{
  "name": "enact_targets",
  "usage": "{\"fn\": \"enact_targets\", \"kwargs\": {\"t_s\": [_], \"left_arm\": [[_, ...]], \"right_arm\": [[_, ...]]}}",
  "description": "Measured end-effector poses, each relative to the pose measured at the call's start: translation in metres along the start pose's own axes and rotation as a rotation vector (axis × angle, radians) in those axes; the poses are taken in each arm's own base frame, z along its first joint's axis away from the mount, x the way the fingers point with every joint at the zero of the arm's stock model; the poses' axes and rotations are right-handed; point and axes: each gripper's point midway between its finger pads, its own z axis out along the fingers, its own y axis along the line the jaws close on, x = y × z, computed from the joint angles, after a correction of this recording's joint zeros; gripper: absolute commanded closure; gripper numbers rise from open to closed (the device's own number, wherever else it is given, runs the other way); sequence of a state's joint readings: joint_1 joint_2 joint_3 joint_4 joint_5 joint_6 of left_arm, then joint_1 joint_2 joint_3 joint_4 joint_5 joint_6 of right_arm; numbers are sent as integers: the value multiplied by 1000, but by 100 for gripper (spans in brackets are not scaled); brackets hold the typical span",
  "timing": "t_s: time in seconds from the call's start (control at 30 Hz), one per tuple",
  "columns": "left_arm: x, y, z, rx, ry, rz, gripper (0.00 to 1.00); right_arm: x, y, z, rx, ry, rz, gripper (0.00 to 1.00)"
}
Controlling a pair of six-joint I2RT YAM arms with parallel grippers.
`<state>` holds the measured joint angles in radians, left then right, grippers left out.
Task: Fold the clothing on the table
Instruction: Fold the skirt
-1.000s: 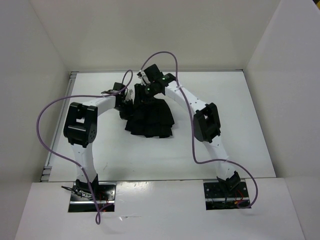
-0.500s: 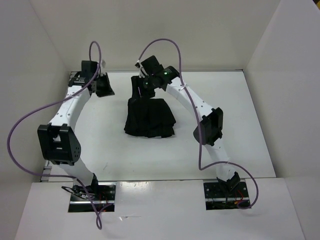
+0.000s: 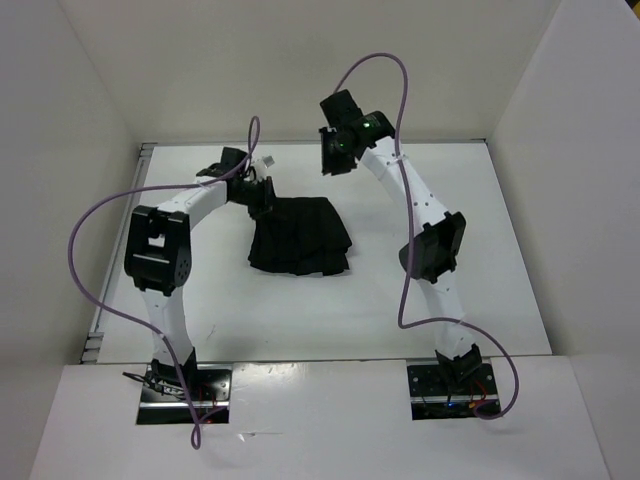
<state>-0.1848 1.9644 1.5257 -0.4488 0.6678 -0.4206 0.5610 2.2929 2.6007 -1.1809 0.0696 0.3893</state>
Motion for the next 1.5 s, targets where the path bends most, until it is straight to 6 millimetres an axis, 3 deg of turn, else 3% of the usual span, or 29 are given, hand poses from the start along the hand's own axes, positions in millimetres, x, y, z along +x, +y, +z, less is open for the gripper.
{"fn": "enact_targets", "kwargs": {"t_s": [0.13,0.3,0.43,0.6,0.87,1.0,1.17,1.5], "left_arm": [[28,45,23,-86,76,-94,100],[43,65,21,-122,99,-137,100],[49,68,17,-123,109,-128,100],[72,68,8,-123,147,-121,100],[94,59,-15,-130,163,-97,97],[103,65,-22,-177,160,-85,97],[119,91,-25,-299,186,-97,97],[124,116,-26,-374,202,-147,97]], "right_arm": [[11,-41,6,89,57,39,67],[43,-65,-5,133,155,36,67],[67,-64,-27,87,208,15,65],[101,-60,-52,-2,272,-6,62],[158,-63,-64,-79,386,-11,61],[166,-67,-68,-90,398,-4,60],[154,-77,-87,-106,317,14,55],[158,-88,-130,-135,194,24,52]]}}
